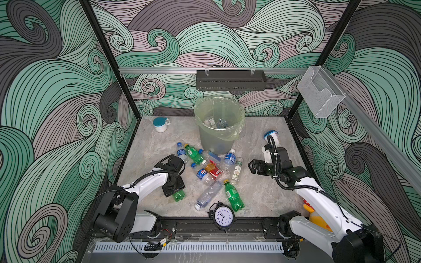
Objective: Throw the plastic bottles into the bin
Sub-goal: 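Grasp the green Sprite bottle below its yellow cap with the left gripper, then carry the Sprite bottle over the bin and open the left gripper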
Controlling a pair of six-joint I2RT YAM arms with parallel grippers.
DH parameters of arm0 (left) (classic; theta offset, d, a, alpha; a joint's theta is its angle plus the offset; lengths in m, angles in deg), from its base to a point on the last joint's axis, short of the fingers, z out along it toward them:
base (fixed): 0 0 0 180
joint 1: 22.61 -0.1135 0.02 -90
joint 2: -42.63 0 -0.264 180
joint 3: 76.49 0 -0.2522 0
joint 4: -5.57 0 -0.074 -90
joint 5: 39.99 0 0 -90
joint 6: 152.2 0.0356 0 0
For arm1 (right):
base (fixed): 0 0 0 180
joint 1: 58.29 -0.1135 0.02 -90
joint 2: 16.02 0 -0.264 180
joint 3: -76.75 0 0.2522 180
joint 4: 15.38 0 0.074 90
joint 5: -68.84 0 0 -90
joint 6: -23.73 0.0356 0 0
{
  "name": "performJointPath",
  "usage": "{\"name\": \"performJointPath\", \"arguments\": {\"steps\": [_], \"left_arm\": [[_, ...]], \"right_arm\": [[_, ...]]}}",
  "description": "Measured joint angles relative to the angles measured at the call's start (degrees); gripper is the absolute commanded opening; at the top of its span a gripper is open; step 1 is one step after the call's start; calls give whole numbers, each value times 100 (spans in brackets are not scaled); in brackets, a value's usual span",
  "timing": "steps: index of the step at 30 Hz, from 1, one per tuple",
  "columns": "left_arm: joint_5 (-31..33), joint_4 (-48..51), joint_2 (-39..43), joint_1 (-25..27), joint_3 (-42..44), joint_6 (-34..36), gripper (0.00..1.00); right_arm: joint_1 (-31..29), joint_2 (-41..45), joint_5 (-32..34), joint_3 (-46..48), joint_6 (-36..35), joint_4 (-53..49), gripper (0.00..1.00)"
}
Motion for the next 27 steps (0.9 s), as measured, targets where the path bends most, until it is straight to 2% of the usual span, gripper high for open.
{"name": "performJointPath", "arguments": {"steps": [2, 8, 20, 27], "left_arm": [[4, -9, 4, 2, -4, 24, 48], [120, 114, 197, 2, -170, 184, 48], [787, 566, 1757, 0, -901, 1034, 50], [758, 391, 2702, 2, -1073, 1941, 52]], "right_arm": [[0, 37, 13, 4, -2, -2, 95], [0, 177, 90, 48, -59, -15, 95], [0, 127, 149, 48, -149, -50, 95], [0, 127, 164, 46, -155, -136, 95]]}}
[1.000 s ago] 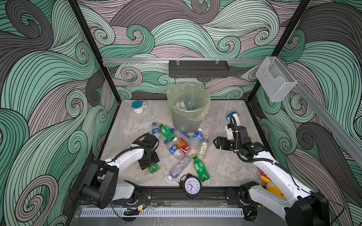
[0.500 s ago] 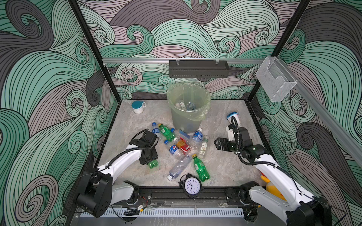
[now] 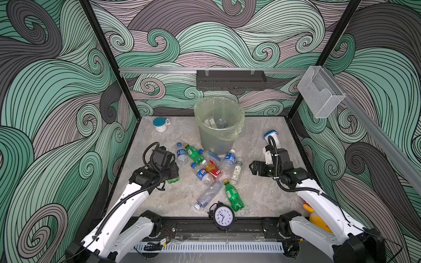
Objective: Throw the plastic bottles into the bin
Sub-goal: 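Carry the Sprite bottle over the bin and open the left gripper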
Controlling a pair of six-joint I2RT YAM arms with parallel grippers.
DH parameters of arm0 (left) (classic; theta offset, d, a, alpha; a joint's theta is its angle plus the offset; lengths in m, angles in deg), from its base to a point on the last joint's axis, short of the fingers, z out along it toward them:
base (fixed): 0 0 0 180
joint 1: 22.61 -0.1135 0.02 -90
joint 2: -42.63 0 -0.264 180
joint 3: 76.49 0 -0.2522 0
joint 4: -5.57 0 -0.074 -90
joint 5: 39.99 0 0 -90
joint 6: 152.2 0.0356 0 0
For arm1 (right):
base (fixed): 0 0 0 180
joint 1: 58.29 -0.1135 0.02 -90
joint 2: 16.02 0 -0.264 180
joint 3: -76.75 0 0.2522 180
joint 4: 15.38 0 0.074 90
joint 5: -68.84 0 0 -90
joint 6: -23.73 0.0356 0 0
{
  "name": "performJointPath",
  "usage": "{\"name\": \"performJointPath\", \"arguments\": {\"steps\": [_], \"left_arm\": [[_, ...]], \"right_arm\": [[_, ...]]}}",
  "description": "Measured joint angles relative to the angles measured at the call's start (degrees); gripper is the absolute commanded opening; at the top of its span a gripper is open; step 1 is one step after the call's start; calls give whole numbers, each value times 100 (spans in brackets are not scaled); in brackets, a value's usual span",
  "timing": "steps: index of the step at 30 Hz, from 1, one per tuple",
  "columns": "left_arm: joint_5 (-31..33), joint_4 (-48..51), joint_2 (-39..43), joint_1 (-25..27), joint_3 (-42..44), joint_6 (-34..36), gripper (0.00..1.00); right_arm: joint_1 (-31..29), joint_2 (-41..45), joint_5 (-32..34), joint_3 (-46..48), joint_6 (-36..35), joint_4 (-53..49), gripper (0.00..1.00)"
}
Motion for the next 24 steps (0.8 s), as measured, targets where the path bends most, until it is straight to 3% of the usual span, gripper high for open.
{"name": "performJointPath", "arguments": {"steps": [15, 24], "left_arm": [[-619, -654, 787, 0, -461, 992, 52], [-1335, -1355, 361, -2, -728, 1191, 54]], "right_arm": [[0, 4, 50, -13, -24, -129, 95], [0, 4, 92, -46, -46, -173, 95]]}}
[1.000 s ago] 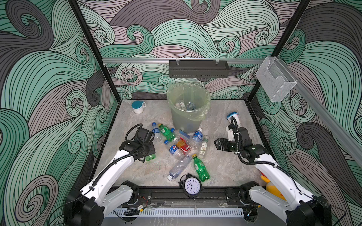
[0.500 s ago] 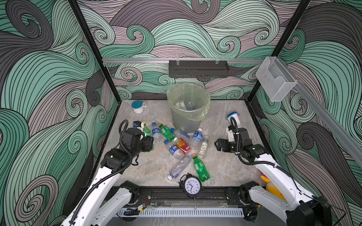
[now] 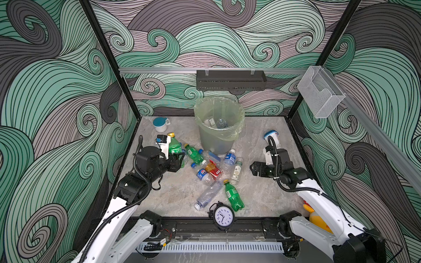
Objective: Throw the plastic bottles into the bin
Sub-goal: 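Carry the Sprite bottle over the bin and open the left gripper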
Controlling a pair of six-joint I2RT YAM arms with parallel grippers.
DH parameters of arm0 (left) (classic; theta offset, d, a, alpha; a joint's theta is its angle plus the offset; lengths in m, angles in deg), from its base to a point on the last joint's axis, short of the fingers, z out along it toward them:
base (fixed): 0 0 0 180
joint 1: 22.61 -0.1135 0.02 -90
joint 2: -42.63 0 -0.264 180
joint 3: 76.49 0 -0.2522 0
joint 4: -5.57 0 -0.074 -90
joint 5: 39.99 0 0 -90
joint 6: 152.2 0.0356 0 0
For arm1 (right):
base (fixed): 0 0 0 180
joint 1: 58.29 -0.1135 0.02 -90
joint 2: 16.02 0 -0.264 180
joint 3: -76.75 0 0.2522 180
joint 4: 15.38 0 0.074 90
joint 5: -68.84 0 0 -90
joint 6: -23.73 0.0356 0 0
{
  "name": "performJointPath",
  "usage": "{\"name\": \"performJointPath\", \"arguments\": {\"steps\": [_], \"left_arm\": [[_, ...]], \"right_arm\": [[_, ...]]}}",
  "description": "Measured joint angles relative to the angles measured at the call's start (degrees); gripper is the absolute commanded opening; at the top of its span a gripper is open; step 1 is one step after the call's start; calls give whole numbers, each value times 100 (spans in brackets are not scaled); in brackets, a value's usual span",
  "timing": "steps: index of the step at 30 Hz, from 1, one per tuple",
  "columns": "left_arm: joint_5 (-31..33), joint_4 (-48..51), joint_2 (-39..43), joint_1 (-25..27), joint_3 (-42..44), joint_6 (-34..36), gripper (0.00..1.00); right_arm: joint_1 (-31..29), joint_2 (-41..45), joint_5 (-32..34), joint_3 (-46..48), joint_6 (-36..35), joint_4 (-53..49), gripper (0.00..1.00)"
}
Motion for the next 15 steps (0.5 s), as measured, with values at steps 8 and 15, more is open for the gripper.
{"name": "performJointPath", "arguments": {"steps": [8, 15], "left_arm": [[-907, -710, -3731, 109, -3978, 125, 71], [-981, 481, -6310, 205, -7396, 175, 87]], "right_arm": [[-7, 28, 24, -127, 15, -11, 95], [-11, 269, 44, -129, 50, -57, 96]]}}
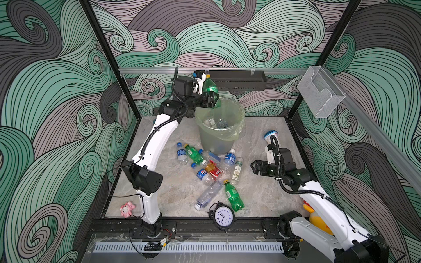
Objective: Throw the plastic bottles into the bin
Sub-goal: 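Carry the Sprite bottle over the bin and open the left gripper, then withdraw the left gripper while the right gripper reaches toward the clear green-label bottle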
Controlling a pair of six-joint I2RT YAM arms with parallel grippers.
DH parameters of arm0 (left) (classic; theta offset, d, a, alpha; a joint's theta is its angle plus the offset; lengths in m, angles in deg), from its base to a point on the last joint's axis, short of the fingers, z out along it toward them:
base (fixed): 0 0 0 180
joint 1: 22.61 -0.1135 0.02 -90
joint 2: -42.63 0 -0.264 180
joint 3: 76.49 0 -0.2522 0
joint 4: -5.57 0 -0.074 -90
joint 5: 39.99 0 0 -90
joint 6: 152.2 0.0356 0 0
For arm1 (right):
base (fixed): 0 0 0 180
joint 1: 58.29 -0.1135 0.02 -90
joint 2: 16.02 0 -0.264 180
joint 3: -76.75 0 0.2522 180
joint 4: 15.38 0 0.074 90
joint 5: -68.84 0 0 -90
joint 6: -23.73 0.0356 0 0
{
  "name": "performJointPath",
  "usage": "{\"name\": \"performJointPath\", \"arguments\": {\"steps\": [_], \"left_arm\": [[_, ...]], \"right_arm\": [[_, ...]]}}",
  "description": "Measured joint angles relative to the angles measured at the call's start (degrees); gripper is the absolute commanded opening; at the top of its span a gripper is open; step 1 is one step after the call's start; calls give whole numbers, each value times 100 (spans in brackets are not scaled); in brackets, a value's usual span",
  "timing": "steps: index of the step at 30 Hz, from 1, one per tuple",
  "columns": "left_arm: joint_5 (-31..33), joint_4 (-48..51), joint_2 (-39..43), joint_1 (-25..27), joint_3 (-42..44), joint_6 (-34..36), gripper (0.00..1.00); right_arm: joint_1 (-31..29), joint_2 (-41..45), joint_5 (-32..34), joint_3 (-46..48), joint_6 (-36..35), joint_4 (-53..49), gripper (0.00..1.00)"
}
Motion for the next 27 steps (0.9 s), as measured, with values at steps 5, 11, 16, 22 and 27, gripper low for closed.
{"name": "performJointPath", "arguments": {"steps": [5, 11, 16, 22, 27], "left_arm": [[98, 140, 1137, 11, 1895, 96, 99], [498, -11, 3279, 2, 3960, 79, 99], [1067, -74, 4330, -7, 4712, 131, 99], [1792, 221, 4833, -50, 5794, 232, 99], [2157, 323, 5136, -72, 6181, 321, 99]], "right_arm": [[0, -79, -7, -9, -24, 4, 96], [-7, -459, -76, -175, -42, 85, 95], [-131, -765, -164, -315, 0, 184, 95], [-520, -1145, -140, -562, 28, 155, 95], [-837, -1495, -42, -675, 234, 109, 94]]}}
